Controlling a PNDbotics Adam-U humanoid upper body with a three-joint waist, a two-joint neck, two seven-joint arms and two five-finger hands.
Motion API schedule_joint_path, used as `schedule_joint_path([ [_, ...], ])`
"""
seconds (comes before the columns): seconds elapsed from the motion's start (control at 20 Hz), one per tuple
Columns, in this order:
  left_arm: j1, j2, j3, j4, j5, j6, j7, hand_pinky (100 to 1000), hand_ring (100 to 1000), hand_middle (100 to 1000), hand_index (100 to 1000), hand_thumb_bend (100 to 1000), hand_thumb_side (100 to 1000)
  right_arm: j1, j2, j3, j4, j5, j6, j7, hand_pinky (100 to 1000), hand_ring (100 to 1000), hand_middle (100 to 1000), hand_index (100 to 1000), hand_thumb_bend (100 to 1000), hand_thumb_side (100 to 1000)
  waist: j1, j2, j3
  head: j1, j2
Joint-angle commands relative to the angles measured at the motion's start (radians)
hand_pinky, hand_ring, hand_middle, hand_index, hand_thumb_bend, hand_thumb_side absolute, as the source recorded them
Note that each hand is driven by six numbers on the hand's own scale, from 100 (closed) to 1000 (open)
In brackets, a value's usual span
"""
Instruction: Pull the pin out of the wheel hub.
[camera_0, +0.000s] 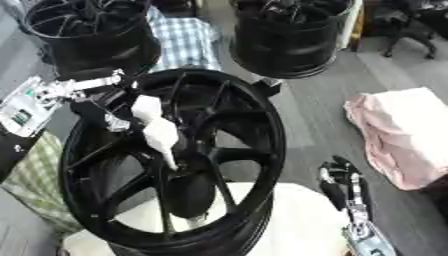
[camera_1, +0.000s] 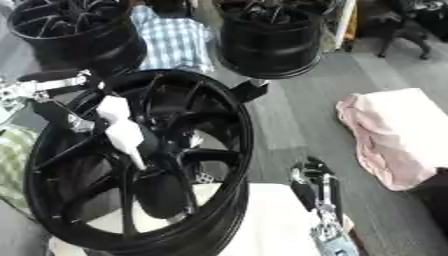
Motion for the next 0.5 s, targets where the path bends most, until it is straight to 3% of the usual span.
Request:
schedule_joint_path([
  [0.05, -0.031, 0.040, 0.023, -0.049, 0.040, -0.268, -0.289, 770, 704, 465, 525, 230, 307, -0.011, -0.007, 0.003, -0.015, 0.002, 0.000, 0.002, 754, 712, 700, 831, 100, 487, -0.001, -0.010, 0.001, 0.003, -0.008],
  [0.3, -0.034, 0.090, 0.063, -0.113, 0.097, -0.229, -0.289, 774, 705, 465, 525, 226, 309, -0.010, -0.008, 0.002, -0.011, -0.001, 0.000, 0.000, 754, 712, 700, 831, 100, 488, -0.001, -0.012, 0.006, 0.002, -0.009],
  [0.5, -0.025, 0.158, 0.137, -0.178, 0.164, -0.187, -0.289, 779, 706, 467, 527, 231, 311, -0.009, -0.010, 0.001, -0.007, -0.004, 0.000, -0.002, 753, 712, 700, 831, 100, 488, -0.001, -0.013, 0.013, -0.002, -0.012],
])
